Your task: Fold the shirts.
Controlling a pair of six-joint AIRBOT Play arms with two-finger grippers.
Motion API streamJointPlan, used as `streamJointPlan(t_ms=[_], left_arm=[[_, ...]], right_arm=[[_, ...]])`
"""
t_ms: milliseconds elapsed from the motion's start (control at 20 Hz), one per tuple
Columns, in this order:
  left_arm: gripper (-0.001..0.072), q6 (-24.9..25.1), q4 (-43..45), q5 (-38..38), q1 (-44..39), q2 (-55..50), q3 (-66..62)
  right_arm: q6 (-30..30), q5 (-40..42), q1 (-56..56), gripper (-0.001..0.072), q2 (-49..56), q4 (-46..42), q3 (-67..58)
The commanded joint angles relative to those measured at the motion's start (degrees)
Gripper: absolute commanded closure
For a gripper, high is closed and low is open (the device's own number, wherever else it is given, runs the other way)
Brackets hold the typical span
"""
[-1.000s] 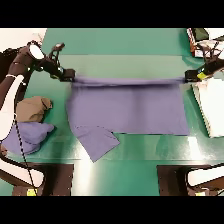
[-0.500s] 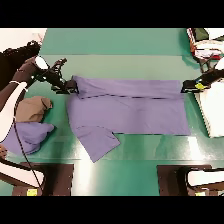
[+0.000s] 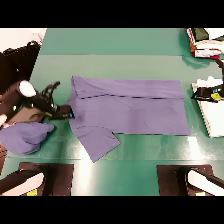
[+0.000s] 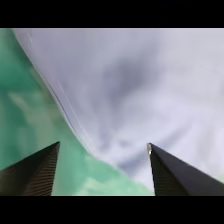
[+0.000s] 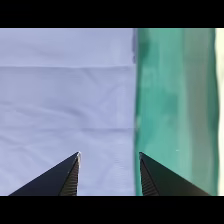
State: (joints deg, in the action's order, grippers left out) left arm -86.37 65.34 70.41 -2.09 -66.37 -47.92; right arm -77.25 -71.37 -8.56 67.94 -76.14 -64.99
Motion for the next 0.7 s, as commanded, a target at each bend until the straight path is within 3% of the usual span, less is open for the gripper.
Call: streamJointPlan(t_ms=[0, 300, 450, 650], left_arm=[[0.0063, -0.37, -9.16, -1.77, 0.0, 8.63, 13.7], [0.0063, 3.23, -19.82, -5.42, -0.02, 10.36, 22.62], [0.0064, 3.85, -20.94, -6.84, -0.15, 10.36, 23.85], [0.0064, 3.02, -21.18, -11.8, -7.19, 10.29, 24.3]], right_arm=[[0.42, 2.71, -1.07, 0.0284, -4.92, 3.69, 5.31], [0.42, 2.23, -1.07, 0.0283, -5.29, 4.63, 5.38], [0.42, 2.01, -1.07, 0.0284, -5.29, 4.66, 5.38], [0.39, 1.64, -1.07, 0.0284, -5.29, 4.63, 5.38]])
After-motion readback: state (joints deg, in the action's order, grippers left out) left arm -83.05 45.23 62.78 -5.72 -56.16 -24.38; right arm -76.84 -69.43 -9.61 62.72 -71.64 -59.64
